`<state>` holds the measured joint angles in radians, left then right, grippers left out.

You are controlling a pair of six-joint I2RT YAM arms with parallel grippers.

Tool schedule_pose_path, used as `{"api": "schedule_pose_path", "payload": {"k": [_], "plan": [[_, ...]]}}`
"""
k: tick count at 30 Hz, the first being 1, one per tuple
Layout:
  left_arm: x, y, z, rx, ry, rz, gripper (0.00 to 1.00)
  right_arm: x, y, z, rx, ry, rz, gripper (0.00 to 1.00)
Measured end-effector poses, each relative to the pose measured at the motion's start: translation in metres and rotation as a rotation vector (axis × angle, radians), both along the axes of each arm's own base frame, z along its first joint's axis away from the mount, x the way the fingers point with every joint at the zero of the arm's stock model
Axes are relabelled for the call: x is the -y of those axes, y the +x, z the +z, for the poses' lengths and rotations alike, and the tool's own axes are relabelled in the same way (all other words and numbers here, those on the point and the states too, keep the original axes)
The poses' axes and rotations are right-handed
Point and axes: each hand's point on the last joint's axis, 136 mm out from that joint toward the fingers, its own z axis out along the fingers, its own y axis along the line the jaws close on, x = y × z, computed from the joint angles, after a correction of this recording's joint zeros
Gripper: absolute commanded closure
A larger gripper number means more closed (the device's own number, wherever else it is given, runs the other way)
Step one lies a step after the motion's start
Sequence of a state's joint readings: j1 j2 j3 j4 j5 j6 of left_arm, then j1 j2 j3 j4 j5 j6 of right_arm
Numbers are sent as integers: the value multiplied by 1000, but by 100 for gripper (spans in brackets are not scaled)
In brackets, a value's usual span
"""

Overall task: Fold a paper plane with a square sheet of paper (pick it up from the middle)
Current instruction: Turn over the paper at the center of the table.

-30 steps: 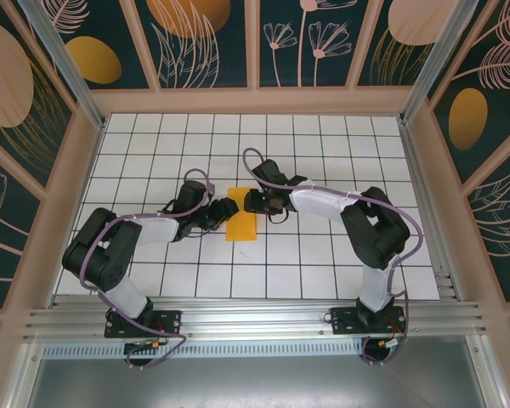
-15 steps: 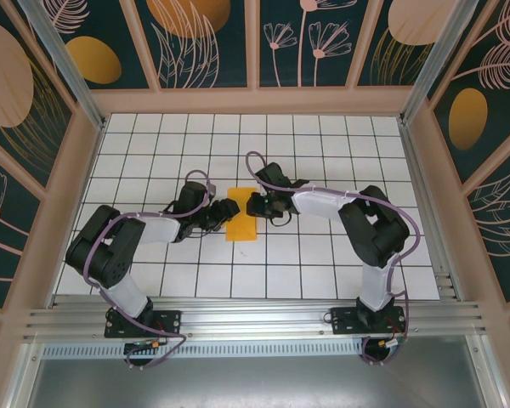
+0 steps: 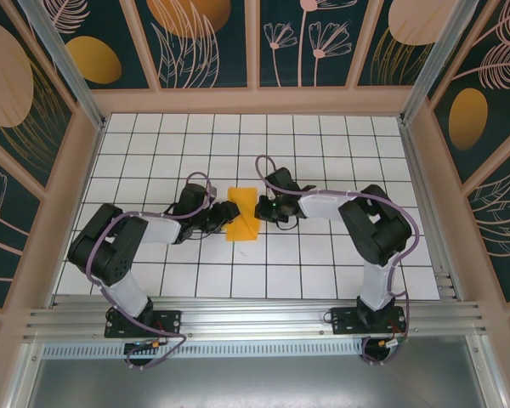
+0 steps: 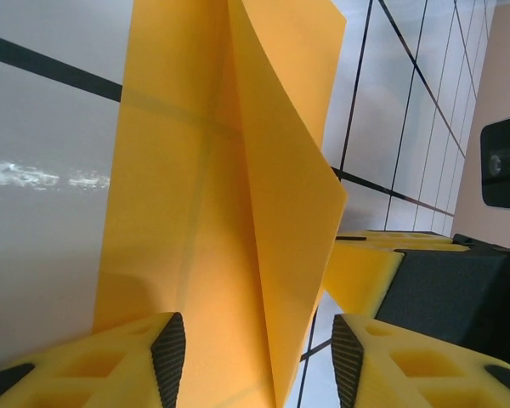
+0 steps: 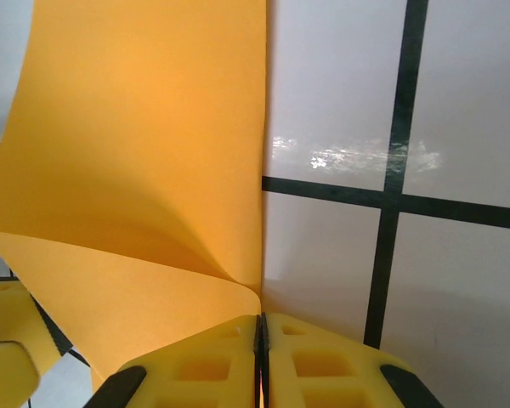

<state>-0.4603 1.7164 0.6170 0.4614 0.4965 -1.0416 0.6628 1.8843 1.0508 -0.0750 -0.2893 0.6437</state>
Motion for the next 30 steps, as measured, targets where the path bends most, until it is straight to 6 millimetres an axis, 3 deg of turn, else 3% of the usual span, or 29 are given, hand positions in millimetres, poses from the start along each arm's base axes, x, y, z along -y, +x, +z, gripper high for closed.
{"api": "schedule_pose_path", "payload": {"k": [14, 30], "plan": [[9, 9, -2, 7, -37, -30, 62, -5, 1, 3, 7, 29, 8, 88], [10, 12, -3, 9, -31, -27, 60, 2, -3, -4, -13, 25, -29, 90]]}}
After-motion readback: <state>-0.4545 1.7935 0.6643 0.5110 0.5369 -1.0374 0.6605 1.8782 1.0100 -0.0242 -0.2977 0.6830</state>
